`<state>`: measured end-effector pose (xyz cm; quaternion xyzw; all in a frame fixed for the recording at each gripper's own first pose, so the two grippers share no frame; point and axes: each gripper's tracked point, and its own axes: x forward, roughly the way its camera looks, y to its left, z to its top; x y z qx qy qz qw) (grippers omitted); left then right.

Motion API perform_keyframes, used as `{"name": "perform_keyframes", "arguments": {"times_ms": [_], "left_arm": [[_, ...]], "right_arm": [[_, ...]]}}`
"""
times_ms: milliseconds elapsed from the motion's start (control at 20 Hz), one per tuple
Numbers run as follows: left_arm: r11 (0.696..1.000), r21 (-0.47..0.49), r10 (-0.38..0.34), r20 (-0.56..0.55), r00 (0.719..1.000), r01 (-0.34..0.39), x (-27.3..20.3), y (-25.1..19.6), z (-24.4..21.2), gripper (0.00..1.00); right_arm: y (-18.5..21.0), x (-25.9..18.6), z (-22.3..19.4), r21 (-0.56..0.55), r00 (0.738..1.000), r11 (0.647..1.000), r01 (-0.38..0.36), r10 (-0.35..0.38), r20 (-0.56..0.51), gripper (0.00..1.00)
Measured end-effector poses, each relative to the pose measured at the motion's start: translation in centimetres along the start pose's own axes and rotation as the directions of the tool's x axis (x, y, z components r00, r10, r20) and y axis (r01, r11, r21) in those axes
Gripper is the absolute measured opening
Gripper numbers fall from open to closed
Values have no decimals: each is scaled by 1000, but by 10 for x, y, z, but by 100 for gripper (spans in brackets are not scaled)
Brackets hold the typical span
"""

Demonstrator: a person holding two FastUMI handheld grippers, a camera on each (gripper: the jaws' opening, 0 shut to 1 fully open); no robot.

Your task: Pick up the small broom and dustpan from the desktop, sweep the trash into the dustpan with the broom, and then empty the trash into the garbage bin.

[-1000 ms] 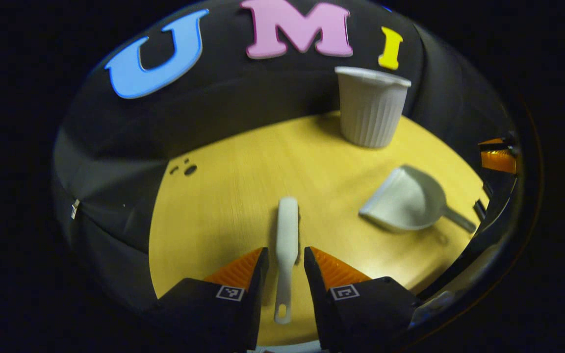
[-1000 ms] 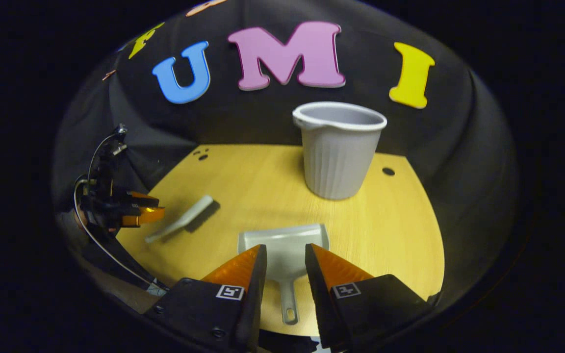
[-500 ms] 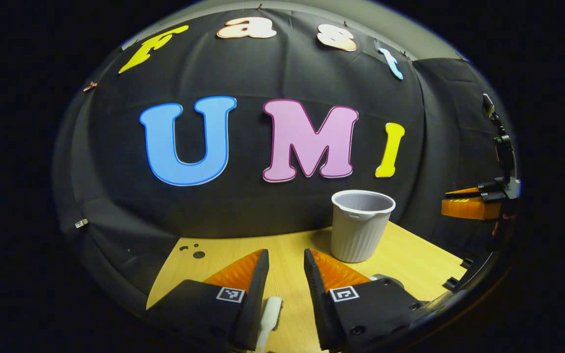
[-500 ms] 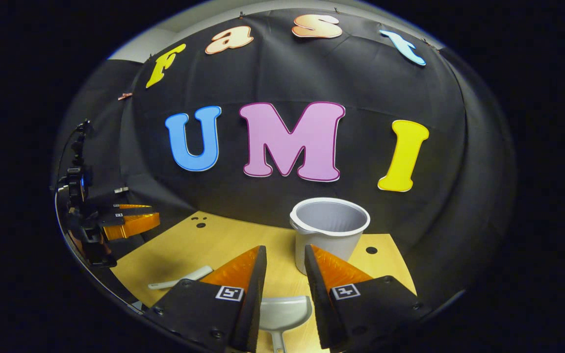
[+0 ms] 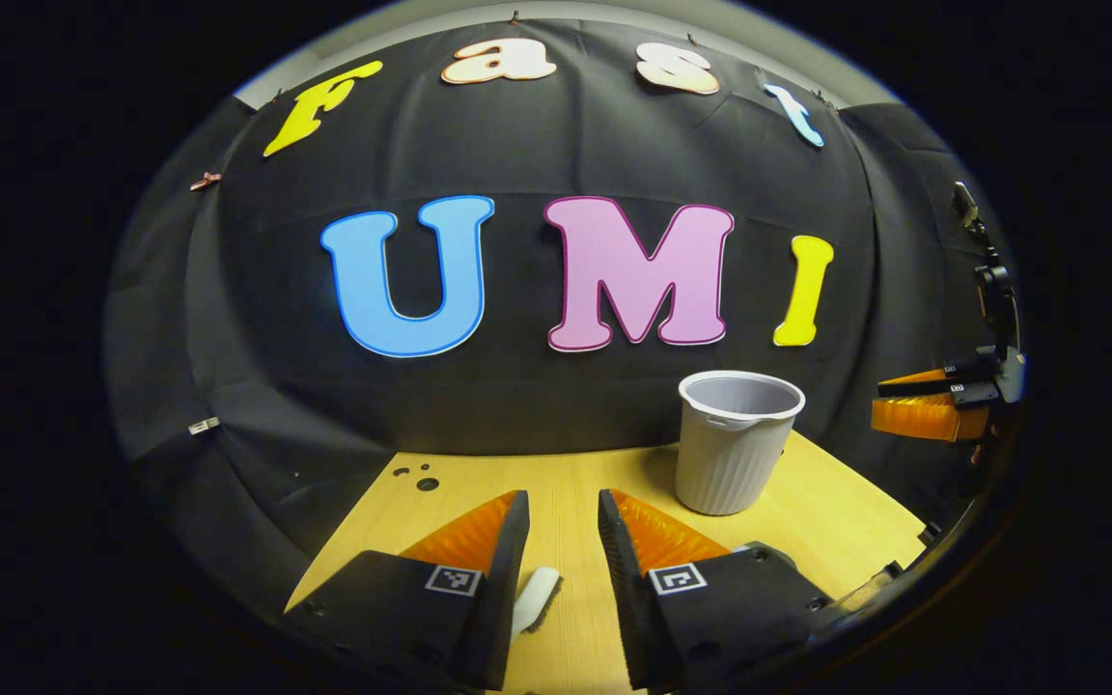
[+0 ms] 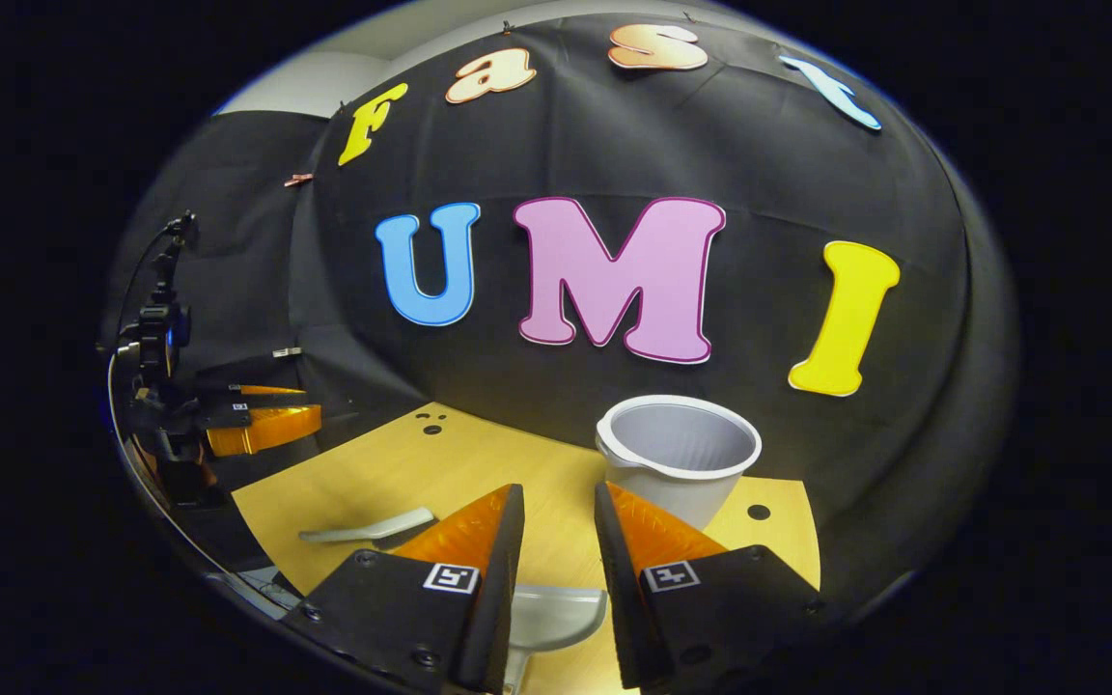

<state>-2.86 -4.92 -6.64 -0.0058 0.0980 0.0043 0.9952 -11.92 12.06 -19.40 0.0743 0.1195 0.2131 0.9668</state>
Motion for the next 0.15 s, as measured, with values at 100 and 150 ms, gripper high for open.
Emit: {"name": "perform_keyframes", "arguments": {"times_ms": [100,150], "left_arm": [[999,-4,31,-7,999,-31,-6,1,-3,48],[999,-4,46,-10,999,-46,-9,2,-3,48]], "right_arm": [[2,-2,-1,-24,1000,999,-31,31,2,47],[5,-3,-2,-31,999,998,-48,48,0,47]]}}
